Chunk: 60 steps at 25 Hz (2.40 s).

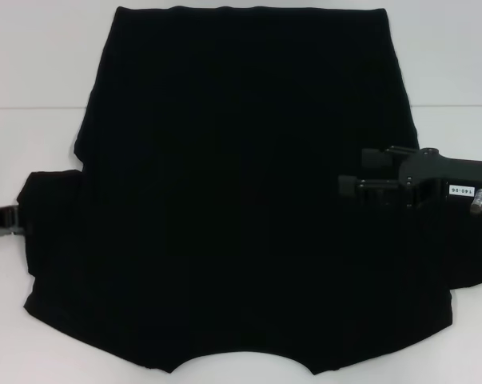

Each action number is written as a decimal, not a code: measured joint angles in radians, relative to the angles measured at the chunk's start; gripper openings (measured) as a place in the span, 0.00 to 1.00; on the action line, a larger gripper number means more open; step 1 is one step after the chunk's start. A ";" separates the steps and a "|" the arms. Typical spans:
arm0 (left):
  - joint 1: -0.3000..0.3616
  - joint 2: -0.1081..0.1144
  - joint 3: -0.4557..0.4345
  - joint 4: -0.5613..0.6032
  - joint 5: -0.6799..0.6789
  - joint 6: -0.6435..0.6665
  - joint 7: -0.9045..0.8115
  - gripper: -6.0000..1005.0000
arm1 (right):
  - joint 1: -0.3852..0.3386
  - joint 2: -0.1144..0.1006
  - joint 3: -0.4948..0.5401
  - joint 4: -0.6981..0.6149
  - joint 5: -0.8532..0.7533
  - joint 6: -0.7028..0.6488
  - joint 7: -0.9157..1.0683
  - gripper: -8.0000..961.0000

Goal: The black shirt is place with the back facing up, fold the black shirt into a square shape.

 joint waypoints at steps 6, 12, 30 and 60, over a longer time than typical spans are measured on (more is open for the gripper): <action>-0.006 0.005 -0.013 0.018 -0.005 -0.064 -0.001 0.02 | -0.001 0.002 0.005 0.000 0.000 0.002 -0.001 0.95; -0.024 0.009 -0.013 0.013 -0.007 -0.138 0.000 0.03 | -0.001 0.002 0.009 0.000 0.000 0.003 -0.001 0.95; -0.046 0.016 -0.004 0.010 -0.011 -0.199 0.008 0.06 | 0.000 0.005 0.018 0.000 0.000 0.002 -0.001 0.95; -0.034 -0.076 0.104 0.037 -0.530 0.199 0.367 0.37 | 0.002 -0.026 0.082 -0.002 0.001 0.011 0.048 0.95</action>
